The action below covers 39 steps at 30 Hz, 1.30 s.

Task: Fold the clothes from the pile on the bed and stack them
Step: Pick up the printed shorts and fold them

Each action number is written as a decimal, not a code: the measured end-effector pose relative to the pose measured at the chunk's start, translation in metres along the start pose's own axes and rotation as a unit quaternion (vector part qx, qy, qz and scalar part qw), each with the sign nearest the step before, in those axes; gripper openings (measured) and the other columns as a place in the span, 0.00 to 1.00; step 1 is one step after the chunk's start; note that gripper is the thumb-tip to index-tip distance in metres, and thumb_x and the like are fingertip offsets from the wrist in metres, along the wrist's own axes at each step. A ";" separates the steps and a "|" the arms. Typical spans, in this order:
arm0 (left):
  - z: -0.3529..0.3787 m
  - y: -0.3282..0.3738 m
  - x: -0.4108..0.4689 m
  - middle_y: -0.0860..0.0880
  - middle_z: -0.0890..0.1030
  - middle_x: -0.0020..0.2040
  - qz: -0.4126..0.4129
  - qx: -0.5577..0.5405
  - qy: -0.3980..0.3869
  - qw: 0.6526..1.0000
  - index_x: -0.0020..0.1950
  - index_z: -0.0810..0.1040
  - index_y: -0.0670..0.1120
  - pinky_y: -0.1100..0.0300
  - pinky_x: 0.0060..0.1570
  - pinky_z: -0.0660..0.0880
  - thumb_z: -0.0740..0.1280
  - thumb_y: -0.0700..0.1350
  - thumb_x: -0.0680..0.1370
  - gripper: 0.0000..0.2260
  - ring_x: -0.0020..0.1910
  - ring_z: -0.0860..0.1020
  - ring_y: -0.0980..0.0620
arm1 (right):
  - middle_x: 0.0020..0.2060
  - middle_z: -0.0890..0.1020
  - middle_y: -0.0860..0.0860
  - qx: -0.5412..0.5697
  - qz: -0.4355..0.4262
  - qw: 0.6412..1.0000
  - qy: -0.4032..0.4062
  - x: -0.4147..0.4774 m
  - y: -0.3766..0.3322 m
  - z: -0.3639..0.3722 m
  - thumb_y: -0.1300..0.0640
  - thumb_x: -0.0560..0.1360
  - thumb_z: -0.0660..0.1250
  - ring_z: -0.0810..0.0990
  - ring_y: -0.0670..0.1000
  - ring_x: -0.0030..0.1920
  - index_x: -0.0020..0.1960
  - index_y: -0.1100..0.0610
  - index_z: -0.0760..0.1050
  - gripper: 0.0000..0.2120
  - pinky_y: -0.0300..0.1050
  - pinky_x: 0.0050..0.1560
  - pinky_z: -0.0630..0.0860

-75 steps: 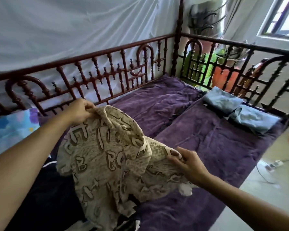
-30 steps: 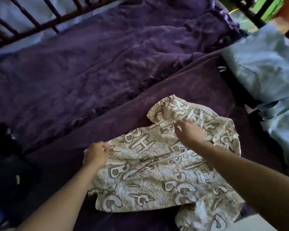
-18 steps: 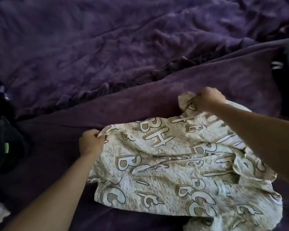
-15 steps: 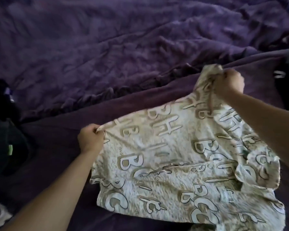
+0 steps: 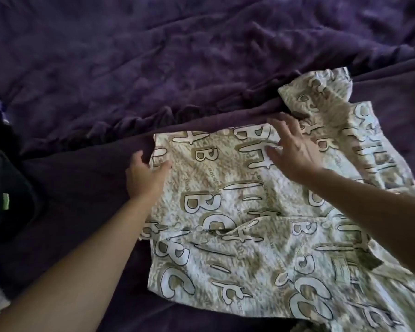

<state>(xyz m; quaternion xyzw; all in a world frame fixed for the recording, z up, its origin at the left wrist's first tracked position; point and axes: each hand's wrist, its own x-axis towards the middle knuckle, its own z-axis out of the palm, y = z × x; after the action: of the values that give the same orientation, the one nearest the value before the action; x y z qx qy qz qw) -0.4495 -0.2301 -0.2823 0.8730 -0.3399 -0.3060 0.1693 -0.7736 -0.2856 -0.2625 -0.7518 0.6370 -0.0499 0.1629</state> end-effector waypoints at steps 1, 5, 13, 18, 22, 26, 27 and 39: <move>0.000 0.006 0.010 0.42 0.79 0.58 0.002 0.003 -0.006 1.000 0.65 0.74 0.45 0.51 0.57 0.74 0.75 0.53 0.68 0.28 0.58 0.77 0.42 | 0.74 0.60 0.54 -0.005 0.031 0.999 -0.014 0.005 -0.002 0.008 0.47 0.74 0.66 0.79 0.61 0.54 0.74 0.45 0.58 0.31 0.50 0.41 0.75; -0.007 0.035 0.048 0.43 0.82 0.40 0.090 0.035 0.011 0.995 0.41 0.81 0.44 0.54 0.40 0.75 0.73 0.46 0.68 0.07 0.43 0.81 0.43 | 0.57 0.77 0.59 -0.019 0.134 0.991 -0.019 0.041 0.008 0.018 0.52 0.72 0.67 0.78 0.63 0.52 0.64 0.48 0.74 0.20 0.56 0.48 0.76; -0.016 -0.024 -0.001 0.42 0.77 0.52 0.131 -0.028 0.127 0.983 0.54 0.77 0.43 0.51 0.53 0.72 0.69 0.44 0.74 0.11 0.52 0.76 0.42 | 0.70 0.66 0.56 0.086 0.081 0.993 0.030 -0.002 0.001 0.015 0.58 0.74 0.68 0.76 0.61 0.58 0.68 0.55 0.69 0.24 0.57 0.51 0.77; -0.019 -0.110 -0.123 0.47 0.75 0.47 0.072 -0.049 0.086 0.992 0.51 0.75 0.42 0.49 0.47 0.74 0.69 0.52 0.75 0.14 0.48 0.76 0.43 | 0.55 0.78 0.55 0.119 -0.053 0.991 0.043 -0.130 -0.049 0.022 0.60 0.73 0.71 0.81 0.54 0.45 0.56 0.59 0.78 0.12 0.40 0.31 0.76; -0.015 -0.170 -0.192 0.46 0.80 0.47 -0.013 0.008 -0.008 1.000 0.48 0.77 0.43 0.48 0.48 0.74 0.73 0.54 0.72 0.16 0.50 0.77 0.43 | 0.50 0.80 0.50 0.133 -0.139 0.981 -0.039 -0.229 -0.080 0.054 0.54 0.70 0.74 0.81 0.52 0.49 0.50 0.55 0.80 0.10 0.47 0.32 0.79; -0.029 -0.173 -0.209 0.46 0.76 0.38 0.050 0.003 -0.032 0.998 0.31 0.71 0.43 0.50 0.44 0.73 0.75 0.45 0.70 0.15 0.42 0.75 0.44 | 0.68 0.72 0.52 0.001 -0.140 0.972 -0.187 -0.289 -0.078 0.078 0.48 0.62 0.76 0.71 0.57 0.67 0.68 0.50 0.71 0.36 0.56 0.56 0.77; -0.036 -0.169 -0.210 0.48 0.76 0.42 0.081 -0.009 -0.009 0.997 0.32 0.73 0.42 0.53 0.48 0.72 0.75 0.43 0.71 0.14 0.45 0.74 0.46 | 0.70 0.71 0.53 -0.017 -0.114 0.974 -0.196 -0.294 -0.073 0.078 0.52 0.61 0.76 0.68 0.58 0.70 0.69 0.51 0.71 0.37 0.57 0.58 0.74; -0.106 -0.195 -0.241 0.49 0.69 0.24 0.075 0.209 -0.106 0.969 0.26 0.64 0.44 0.57 0.28 0.64 0.68 0.47 0.74 0.19 0.26 0.71 0.45 | 0.52 0.82 0.52 0.023 0.014 0.987 -0.160 -0.330 -0.063 0.048 0.60 0.71 0.66 0.78 0.58 0.56 0.53 0.56 0.80 0.11 0.51 0.53 0.74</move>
<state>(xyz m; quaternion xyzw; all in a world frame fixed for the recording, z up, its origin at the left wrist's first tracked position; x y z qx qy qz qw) -0.4250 0.0860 -0.1996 0.8237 -0.4769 -0.3050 -0.0316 -0.7614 0.0532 -0.2444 -0.7373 0.6116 0.0587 0.2807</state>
